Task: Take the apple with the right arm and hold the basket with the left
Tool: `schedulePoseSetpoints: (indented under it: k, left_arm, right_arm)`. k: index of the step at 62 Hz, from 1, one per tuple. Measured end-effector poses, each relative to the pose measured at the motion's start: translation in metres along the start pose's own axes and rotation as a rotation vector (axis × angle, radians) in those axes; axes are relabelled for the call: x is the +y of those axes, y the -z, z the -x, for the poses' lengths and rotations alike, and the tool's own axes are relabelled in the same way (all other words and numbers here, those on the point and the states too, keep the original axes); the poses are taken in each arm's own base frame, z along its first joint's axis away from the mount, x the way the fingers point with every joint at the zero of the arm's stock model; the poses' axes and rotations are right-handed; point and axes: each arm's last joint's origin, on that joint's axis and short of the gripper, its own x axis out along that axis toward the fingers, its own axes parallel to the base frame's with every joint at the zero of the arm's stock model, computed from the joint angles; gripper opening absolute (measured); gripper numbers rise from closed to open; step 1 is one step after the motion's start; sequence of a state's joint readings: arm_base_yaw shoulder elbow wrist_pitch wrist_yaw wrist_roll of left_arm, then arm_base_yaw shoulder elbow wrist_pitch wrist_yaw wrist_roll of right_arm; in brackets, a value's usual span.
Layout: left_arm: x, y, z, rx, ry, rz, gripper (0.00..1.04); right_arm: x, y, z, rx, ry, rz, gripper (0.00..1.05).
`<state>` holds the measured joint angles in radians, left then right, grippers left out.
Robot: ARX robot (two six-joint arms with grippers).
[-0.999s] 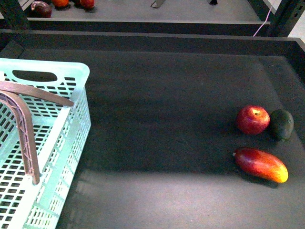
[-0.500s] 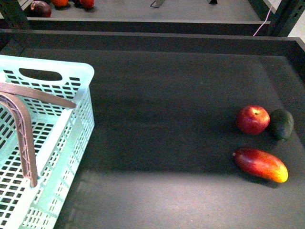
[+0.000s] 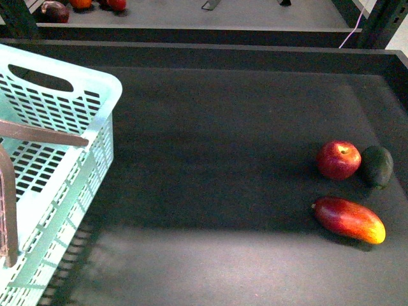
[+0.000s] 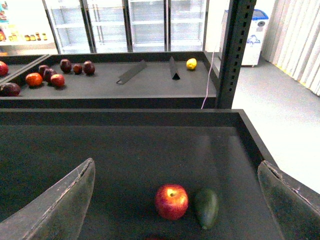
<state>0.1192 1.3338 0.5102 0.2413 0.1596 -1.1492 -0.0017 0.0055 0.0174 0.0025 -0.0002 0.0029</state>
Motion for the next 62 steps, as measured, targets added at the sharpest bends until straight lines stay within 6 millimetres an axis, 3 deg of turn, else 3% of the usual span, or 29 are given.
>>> schedulePoseSetpoints:
  k: [8,24,40,62]
  left_arm:
    - [-0.018,0.013,0.009,0.052,0.023,-0.078,0.16]
    - [-0.078,0.052,0.015,0.139,0.122,-0.209,0.16]
    - [-0.125,0.096,0.022,0.266,0.218,-0.305,0.16]
    - [-0.140,0.122,0.030,0.329,0.273,-0.367,0.16]
  right_arm:
    - [0.000,0.000,0.000,0.000,0.000,0.000,0.96]
    - [0.000,0.000,0.000,0.000,0.000,0.000,0.96]
    - [0.000,0.000,0.000,0.000,0.000,0.000,0.96]
    - [0.000,0.000,0.000,0.000,0.000,0.000,0.96]
